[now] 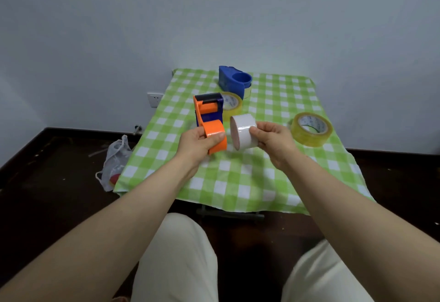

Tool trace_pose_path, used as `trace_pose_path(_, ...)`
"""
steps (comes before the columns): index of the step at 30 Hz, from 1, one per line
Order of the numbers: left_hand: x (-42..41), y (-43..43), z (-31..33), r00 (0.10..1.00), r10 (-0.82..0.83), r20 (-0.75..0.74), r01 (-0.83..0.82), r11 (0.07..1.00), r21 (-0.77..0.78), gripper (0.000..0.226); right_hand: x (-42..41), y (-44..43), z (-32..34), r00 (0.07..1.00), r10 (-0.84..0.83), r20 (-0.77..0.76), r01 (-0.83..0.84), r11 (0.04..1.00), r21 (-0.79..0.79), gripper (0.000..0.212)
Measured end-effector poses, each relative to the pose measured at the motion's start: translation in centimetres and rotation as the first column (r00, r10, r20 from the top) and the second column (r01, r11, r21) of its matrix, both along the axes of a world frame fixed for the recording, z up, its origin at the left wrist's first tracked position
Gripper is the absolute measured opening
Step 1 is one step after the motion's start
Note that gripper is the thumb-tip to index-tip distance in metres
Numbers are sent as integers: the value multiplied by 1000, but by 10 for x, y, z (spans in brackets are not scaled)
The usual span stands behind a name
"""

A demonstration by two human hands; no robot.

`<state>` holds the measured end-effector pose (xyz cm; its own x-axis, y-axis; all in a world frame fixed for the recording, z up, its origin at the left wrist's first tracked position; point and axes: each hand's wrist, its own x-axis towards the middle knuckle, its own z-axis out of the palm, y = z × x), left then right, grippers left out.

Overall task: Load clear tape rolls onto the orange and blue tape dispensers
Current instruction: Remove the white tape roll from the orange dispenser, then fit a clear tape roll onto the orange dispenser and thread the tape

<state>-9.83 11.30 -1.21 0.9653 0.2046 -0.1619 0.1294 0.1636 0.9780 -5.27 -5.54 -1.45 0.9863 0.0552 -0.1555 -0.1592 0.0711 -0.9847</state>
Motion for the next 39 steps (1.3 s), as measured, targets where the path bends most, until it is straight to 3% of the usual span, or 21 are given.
trace_pose_path(4,6,11,3,1000,23,18,-23,999,38,35,17,-12,-4,996,-48,75,68,955,-289,22)
trace_pose_path(7,9,16,3,1000,5,-4,-4,997,76,34,30,-15,-13,987,58,147,45,790,-612,27)
trace_pose_path(10,13,20,1,999,0,-46,3,998,70,30,34,-10,-23,964,187,188,33,619,-784,24)
trace_pose_path(15,18,18,0,997,-8,-75,17,994,112,20,33,-4,-41,955,264,137,-9,488,-873,27)
trace_pose_path(21,36,-4,15,994,79,-74,-72,993,94,4,33,-25,-26,959,200,201,84,478,-874,39)
trace_pose_path(25,46,-27,37,989,149,-4,-149,988,37,9,43,-65,-17,974,44,223,177,464,-868,50)
trace_pose_path(29,57,-50,52,990,128,62,-130,991,25,9,60,-105,-19,982,-7,189,178,362,-915,46)
trace_pose_path(33,72,-61,58,989,137,62,-138,990,7,14,74,-119,-29,1000,4,-4,-4,169,-986,33)
trace_pose_path(36,75,-62,58,994,110,20,-110,994,12,23,85,-123,-43,998,35,-50,-51,24,-998,24)
trace_pose_path(39,74,-59,55,997,73,-12,-74,996,-59,36,86,-125,-43,999,33,8,7,24,-1000,25)
